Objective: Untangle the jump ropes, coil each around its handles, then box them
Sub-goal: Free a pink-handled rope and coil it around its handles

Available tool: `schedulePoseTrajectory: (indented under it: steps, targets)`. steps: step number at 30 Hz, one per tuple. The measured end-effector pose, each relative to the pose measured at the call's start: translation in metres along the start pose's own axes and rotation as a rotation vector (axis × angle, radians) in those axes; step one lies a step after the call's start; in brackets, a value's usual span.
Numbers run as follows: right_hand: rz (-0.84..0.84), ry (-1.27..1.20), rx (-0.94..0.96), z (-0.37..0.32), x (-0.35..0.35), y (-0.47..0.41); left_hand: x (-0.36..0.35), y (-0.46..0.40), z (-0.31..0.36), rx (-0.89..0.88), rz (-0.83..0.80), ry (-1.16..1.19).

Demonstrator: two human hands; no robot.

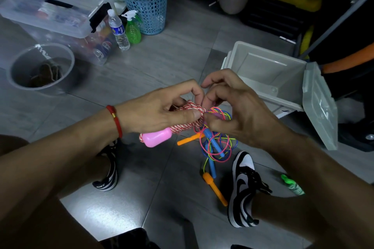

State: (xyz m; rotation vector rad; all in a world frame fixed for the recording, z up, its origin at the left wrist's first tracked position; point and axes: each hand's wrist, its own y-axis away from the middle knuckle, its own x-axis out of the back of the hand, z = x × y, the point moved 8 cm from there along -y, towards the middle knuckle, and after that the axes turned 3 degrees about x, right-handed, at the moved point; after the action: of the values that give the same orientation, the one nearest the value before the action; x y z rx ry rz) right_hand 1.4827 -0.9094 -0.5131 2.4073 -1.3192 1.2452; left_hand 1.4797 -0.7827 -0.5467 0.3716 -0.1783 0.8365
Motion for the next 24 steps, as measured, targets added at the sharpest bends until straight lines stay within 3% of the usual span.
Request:
schedulePoseTrajectory:
  steps: [5, 13, 21, 24]
  targets:
    - [-0.056, 0.048, 0.043, -0.011, 0.002, 0.001, -0.003, 0.003, -0.001, 0.010, -0.061, 0.061]
    - [0.081, 0.088, 0.014, -0.014, -0.003, 0.008, -0.009, -0.003, -0.001, 0.026, -0.100, 0.011]
    - [-0.013, 0.025, 0.071, -0.021, -0.007, 0.006, -0.016, -0.001, 0.001, 0.096, -0.163, 0.048]
    - [0.073, -0.001, 0.116, -0.012, 0.018, 0.001, -0.016, 0.008, -0.003, 0.069, -0.178, -0.065]
